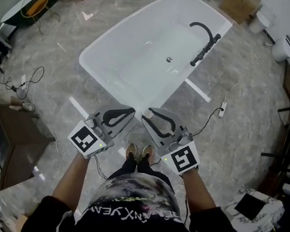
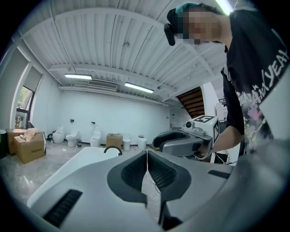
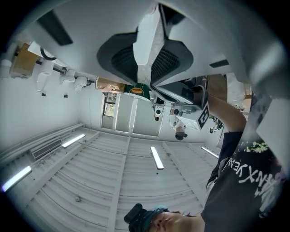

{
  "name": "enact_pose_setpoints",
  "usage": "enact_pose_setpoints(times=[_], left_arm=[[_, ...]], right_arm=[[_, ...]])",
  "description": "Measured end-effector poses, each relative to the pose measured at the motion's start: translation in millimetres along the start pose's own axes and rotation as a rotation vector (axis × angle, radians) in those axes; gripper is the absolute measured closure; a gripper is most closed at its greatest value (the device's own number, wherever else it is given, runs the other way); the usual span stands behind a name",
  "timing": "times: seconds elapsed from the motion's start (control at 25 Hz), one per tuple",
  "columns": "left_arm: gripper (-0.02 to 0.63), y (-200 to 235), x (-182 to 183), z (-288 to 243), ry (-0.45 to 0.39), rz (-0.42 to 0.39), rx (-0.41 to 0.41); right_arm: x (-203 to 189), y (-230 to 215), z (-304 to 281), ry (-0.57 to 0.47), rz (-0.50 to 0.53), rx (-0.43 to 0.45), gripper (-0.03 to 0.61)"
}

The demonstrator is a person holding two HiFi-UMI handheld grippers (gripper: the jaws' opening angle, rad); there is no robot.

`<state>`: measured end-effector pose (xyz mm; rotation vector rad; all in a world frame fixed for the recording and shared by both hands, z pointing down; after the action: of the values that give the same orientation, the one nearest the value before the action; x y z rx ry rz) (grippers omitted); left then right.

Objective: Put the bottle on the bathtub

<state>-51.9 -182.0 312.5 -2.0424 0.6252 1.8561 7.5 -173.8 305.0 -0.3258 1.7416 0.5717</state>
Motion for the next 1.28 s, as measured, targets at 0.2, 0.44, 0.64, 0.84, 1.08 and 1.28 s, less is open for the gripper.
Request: enact_pose_setpoints(times=[0.2, 0.44, 0.64, 0.84, 1.08, 1.28], left_arm=[[0.592, -4.1, 4.3, 1.0, -0.004, 0.007, -0.003], [0.592, -6.0, 11.1, 2.4, -0.014, 0.002, -0.009], [0.591, -6.4, 13.2, 4.2, -0.021, -0.003, -0.015], [0.591, -8.1, 12.5, 5.0, -0.019, -0.008, -0.019], [0.592, -9.5, 15.1, 7.0, -0.024, -0.013, -0.015], [0.591, -5.9, 16.1, 11.1, -0.031, -0.014, 0.003]], right_arm=[[6.3, -1.3, 7.1, 0.001, 0.008, -0.016, 0.559], [5.3, 3.7, 11.4, 0.013, 0.003, -0.013, 0.575], [9.5, 2.6, 12.2, -0.029, -0.037, -0.046, 0.577], [11.4, 2.3, 13.4, -0.043, -0.05, -0.043, 0.578], [14.0, 4.1, 15.5, -0.043, -0.041, -0.035, 0.578], [14.6, 4.3, 17.6, -0.051, -0.047, -0.043, 0.578]])
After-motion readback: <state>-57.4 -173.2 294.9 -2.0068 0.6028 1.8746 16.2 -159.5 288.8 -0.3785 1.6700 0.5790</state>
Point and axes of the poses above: the fingertips, and each gripper's own axes: z backward along the fingers, y to its left, x out of its top, the point moved 2 cm from there along z, backward along the fingers
